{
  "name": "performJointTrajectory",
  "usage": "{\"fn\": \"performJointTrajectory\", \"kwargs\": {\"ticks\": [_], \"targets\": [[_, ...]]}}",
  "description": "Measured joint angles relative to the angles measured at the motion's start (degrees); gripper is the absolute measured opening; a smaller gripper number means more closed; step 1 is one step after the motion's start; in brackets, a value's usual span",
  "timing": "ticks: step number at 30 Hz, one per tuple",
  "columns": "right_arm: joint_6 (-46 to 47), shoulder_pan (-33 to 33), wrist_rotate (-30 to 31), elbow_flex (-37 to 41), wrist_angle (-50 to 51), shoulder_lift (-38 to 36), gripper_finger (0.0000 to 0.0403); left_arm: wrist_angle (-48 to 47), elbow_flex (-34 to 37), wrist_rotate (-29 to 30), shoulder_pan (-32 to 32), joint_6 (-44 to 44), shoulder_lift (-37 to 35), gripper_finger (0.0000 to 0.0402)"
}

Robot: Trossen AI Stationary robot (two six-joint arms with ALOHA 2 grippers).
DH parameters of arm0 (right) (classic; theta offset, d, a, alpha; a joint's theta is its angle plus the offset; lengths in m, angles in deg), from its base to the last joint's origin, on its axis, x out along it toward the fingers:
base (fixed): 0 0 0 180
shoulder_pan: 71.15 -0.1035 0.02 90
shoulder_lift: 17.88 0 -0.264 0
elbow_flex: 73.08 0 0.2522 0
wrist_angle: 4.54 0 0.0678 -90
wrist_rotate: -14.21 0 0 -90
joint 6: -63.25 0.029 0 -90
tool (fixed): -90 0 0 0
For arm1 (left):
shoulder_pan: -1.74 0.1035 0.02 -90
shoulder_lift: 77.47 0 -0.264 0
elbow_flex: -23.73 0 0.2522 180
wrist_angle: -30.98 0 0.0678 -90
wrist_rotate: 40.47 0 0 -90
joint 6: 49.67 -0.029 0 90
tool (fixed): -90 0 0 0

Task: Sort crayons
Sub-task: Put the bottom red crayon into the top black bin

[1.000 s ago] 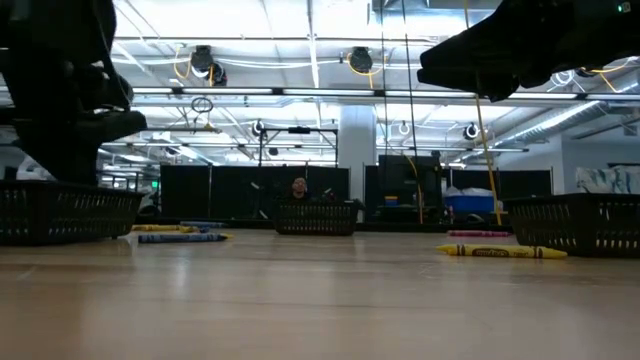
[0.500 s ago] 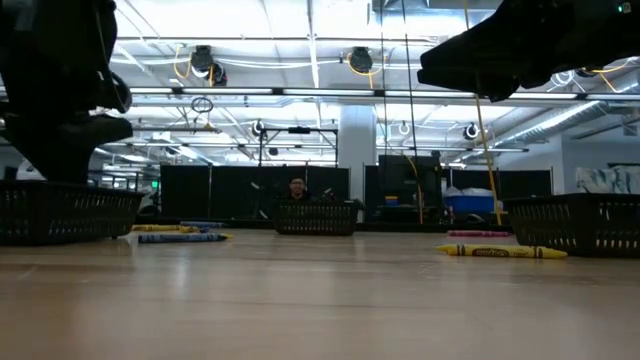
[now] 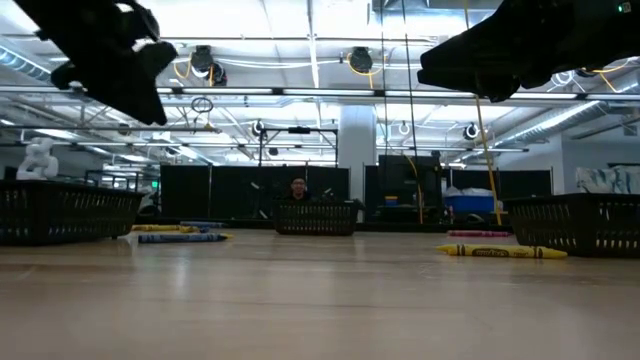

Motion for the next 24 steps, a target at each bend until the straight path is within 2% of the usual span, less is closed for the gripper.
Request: {"fn": "performJointTrajectory", "kwargs": {"ticks": [8,15,19,24], "targets": [[-0.5,0.0,0.0,0.0,0.0,0.0,0.018,6.8,0.0,0.1,12.5,-13.6,1.0,0.0135],[-0.5,0.0,0.0,0.0,0.0,0.0,0.018,12.3,0.0,-6.9,23.8,-27.6,1.3,0.0135],[-0.5,0.0,0.0,0.0,0.3,0.0,0.018,13.2,0.0,-10.5,26.4,-33.7,1.3,0.0135],[-0.2,0.0,0.0,0.0,1.2,0.0,0.018,13.5,0.0,-12.9,26.0,-35.3,1.3,0.0135]]}}
